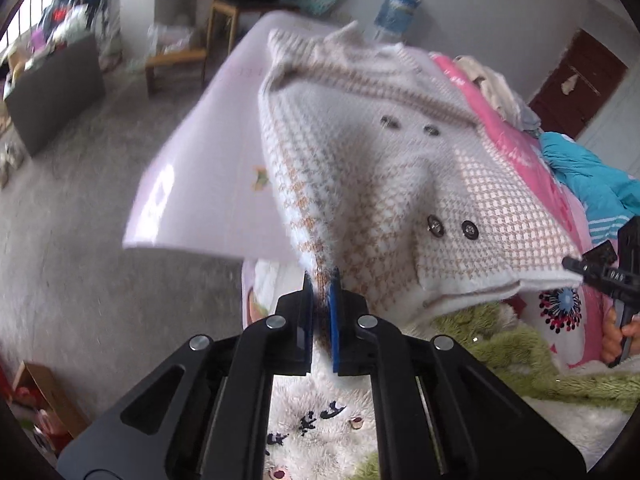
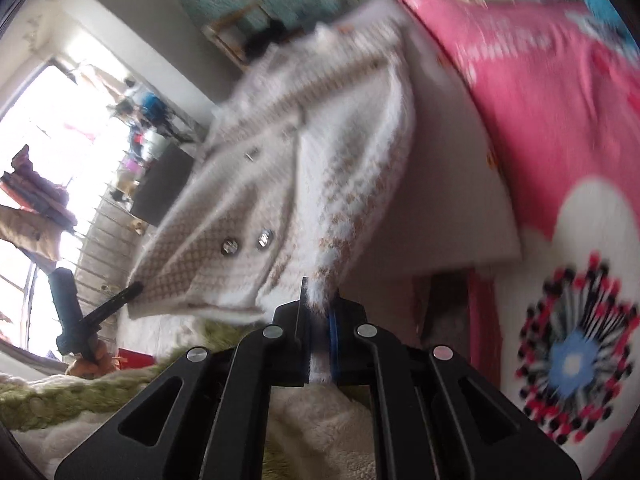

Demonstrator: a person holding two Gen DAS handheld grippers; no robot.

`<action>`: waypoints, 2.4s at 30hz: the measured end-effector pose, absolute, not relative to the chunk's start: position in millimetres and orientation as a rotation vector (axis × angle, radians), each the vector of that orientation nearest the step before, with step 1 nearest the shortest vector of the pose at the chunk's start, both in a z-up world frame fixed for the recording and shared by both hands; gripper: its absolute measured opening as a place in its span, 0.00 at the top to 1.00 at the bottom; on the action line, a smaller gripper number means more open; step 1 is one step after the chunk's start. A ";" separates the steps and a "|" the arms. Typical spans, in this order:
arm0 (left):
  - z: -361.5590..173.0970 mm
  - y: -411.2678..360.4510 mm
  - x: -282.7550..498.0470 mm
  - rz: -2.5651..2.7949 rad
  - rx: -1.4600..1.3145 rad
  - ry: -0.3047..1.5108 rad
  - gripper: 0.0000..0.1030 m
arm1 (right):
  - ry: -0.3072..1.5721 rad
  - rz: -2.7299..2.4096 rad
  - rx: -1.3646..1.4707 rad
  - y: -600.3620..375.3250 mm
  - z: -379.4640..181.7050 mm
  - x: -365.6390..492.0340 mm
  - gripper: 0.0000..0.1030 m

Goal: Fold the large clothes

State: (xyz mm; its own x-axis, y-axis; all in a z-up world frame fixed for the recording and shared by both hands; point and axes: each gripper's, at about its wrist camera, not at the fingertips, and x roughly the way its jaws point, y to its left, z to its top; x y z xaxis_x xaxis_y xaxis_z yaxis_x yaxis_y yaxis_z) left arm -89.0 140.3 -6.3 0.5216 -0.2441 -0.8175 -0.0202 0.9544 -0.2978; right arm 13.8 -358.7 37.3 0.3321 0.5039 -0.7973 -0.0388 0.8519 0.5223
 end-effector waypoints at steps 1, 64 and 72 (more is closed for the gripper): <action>-11.6 142.2 -84.6 -0.134 -0.301 1.030 0.95 | 1.207 0.360 0.483 -361.0 30.2 18.0 0.93; -61.2 72.7 89.0 -0.268 -0.163 0.962 0.60 | 1.094 0.628 0.061 -209.8 2.5 185.9 0.63; -42.0 103.9 40.7 -0.324 -0.300 0.930 0.48 | 1.114 0.598 0.184 -254.5 19.2 148.7 0.52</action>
